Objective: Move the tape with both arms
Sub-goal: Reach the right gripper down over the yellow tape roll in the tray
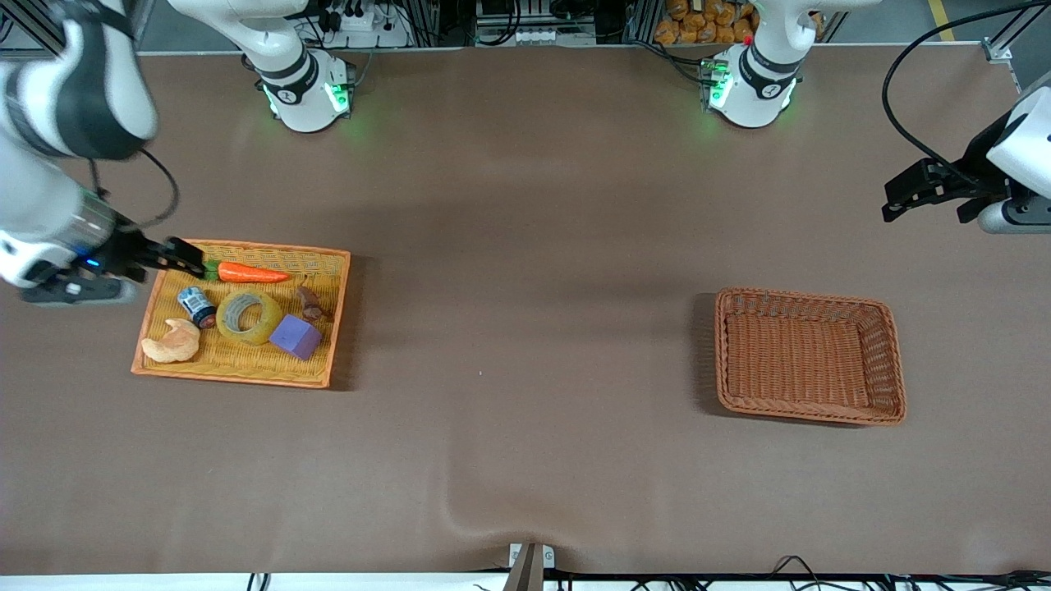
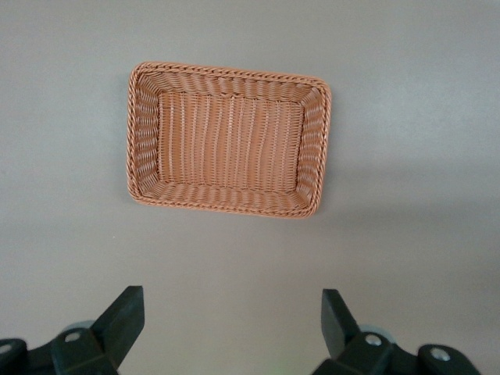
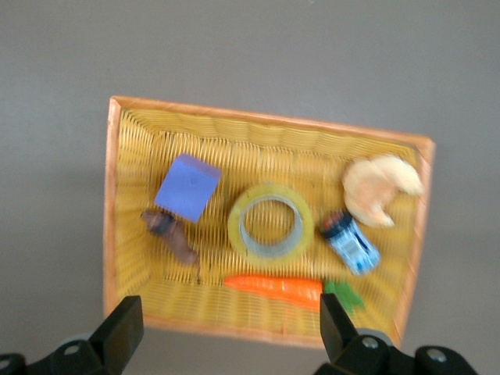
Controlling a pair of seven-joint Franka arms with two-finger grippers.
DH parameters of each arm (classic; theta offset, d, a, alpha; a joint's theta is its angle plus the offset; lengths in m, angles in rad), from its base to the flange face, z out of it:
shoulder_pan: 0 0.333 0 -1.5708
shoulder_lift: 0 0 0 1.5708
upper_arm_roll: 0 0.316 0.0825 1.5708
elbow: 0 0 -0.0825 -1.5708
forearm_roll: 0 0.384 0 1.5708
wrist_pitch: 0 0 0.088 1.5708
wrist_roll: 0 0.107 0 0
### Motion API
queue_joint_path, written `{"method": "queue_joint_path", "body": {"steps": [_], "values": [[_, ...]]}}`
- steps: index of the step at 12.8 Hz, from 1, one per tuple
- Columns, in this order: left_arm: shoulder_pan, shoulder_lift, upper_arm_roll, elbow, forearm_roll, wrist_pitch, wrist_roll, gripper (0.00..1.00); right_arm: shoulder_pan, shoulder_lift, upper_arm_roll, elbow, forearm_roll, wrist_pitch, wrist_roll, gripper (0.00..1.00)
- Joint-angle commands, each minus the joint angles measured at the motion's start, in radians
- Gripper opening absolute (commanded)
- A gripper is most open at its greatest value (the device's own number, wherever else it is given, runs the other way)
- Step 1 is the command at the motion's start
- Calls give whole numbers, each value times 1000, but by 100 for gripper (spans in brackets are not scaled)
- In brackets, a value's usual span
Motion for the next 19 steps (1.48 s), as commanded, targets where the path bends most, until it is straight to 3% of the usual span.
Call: {"method": "queue_joint_path", "body": {"steps": [1, 4, 9, 12, 14, 16, 17, 18, 19], "values": [[6, 3, -5, 13, 21, -11, 10, 100, 1, -19, -3, -166, -2, 195, -97, 100], [6, 5, -5, 13, 22, -12, 12, 100, 27, 88, -1, -204, -4, 305, -133, 100], [6, 8, -5, 14, 22, -11, 12, 100, -19, 223, -3, -210, -4, 412, -212, 100], [6, 9, -5, 14, 22, -11, 12, 100, -20, 271, -1, -211, -4, 424, -220, 98], [6, 9, -5, 14, 22, -11, 12, 100, -19, 272, -1, -214, -4, 417, -220, 75], [6, 9, -5, 16, 22, -11, 12, 100, -20, 286, -1, -215, -2, 421, -220, 61], [6, 9, -5, 16, 22, -11, 12, 100, -22, 294, -1, -214, -4, 420, -225, 43], [6, 9, -5, 16, 22, -11, 12, 100, -19, 304, -1, -214, -4, 421, -225, 32], [6, 9, -5, 16, 22, -11, 12, 100, -19, 308, -1, -212, -4, 421, -225, 31]]}}
